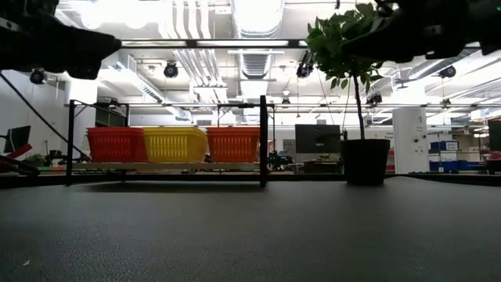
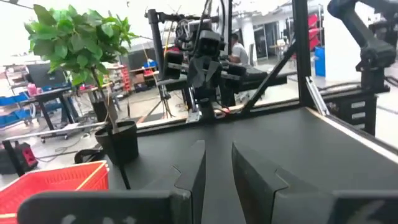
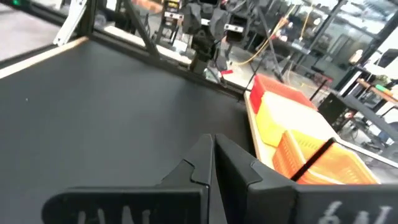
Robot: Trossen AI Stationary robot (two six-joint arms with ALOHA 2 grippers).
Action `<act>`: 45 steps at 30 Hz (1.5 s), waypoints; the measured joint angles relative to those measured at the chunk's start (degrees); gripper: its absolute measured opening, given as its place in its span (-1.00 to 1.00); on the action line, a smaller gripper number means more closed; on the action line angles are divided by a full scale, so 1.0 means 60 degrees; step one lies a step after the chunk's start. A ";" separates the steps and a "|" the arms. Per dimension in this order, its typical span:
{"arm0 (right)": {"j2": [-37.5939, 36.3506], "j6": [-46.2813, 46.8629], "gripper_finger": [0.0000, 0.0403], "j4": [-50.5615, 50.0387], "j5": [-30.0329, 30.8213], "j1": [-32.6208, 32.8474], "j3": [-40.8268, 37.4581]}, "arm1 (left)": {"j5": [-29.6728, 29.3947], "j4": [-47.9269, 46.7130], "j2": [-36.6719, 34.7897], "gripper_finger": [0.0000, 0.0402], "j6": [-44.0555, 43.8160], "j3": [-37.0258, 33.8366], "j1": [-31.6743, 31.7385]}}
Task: Stack baskets on shelf by color
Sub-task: Return to Home Position
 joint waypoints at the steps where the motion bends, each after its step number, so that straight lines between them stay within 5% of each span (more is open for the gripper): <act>1: -0.0168 0.0002 -0.96 0.0201 -0.0004 0.0000 -0.0200 | 0.0000 -0.0147 -0.0227 -0.69 0.0036 -0.0019 0.0003; 19: -0.4735 -0.0013 -0.96 0.0672 0.0078 0.0000 -0.3356 | -0.0161 -0.3031 -0.3316 -0.69 0.0051 -0.0032 0.0040; 33: -0.8391 -0.0206 -0.96 -0.2647 0.0608 0.0000 -0.3418 | -0.0817 -0.3643 -0.3853 -0.69 0.0322 0.0169 0.0040; 45: -0.8396 -0.0027 -0.96 -0.4334 0.0975 0.0002 -0.3149 | -0.0983 -0.4355 -0.3919 -0.69 0.0280 0.0064 0.0044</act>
